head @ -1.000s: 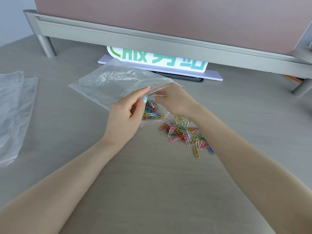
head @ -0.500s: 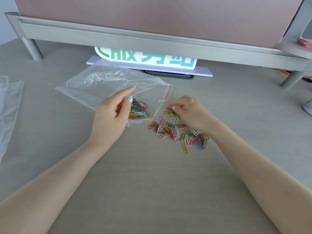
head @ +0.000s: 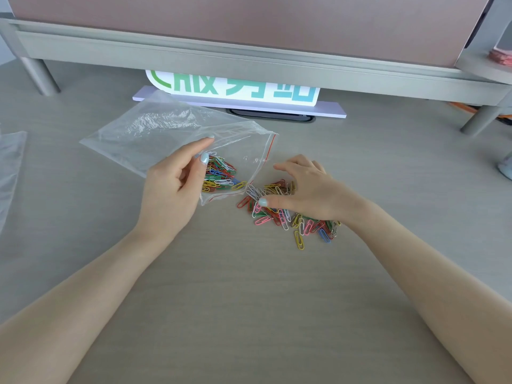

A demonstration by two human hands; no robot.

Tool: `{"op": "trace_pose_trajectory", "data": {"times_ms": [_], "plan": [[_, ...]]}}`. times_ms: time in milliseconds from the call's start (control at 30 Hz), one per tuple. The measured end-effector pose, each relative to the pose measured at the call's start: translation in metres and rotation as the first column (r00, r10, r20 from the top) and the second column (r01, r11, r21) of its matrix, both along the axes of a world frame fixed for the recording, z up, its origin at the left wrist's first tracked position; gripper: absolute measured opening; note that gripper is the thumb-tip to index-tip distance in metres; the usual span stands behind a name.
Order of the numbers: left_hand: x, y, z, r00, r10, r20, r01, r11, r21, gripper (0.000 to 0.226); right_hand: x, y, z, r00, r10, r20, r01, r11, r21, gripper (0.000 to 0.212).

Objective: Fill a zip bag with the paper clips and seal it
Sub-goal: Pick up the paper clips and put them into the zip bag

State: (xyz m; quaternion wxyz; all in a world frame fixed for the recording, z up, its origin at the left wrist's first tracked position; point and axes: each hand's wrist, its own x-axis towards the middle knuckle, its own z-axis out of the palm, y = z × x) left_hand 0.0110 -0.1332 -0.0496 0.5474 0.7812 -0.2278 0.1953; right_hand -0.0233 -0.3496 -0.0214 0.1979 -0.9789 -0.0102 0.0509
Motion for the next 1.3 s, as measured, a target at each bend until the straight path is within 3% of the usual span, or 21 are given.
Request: {"op": "trace_pose_trajectory", "data": {"times_ms": [100,233,433,600,1300], "plan": [[0.001,0.001,-0.001,1.0,0.003,0.005,-0.003,1.0,0.0,0.031,-0.006,0.004,0.002,0.999,0.008,-0.044,-0.011,0.998,-0.061,0.086],[-0.001,0.0,0.0,1.0,-0.003,0.01,0.003,1.0,0.0,0.03,-0.009,0.007,0.002,0.998,0.051,-0.045,-0.053,0.997,-0.054,0.077],[0.0,0.0,-0.001,1.0,0.014,0.003,-0.014,1.0,0.003,0.03,-0.006,0.005,0.003,0.996,0.085,-0.013,-0.084,0.993,0.081,0.035],[0.0,-0.001,-0.001,1.0,0.017,0.008,-0.017,1.0,0.009,0.03,-0.006,0.003,0.006,0.997,0.074,0.025,-0.077,0.985,0.155,0.02],[0.002,0.0,-0.002,1.0,0.0,0.008,0.0,1.0,0.006,0.03,-0.003,-0.005,0.006,0.998,0.037,0.042,-0.045,0.979,0.199,0.014]]}}
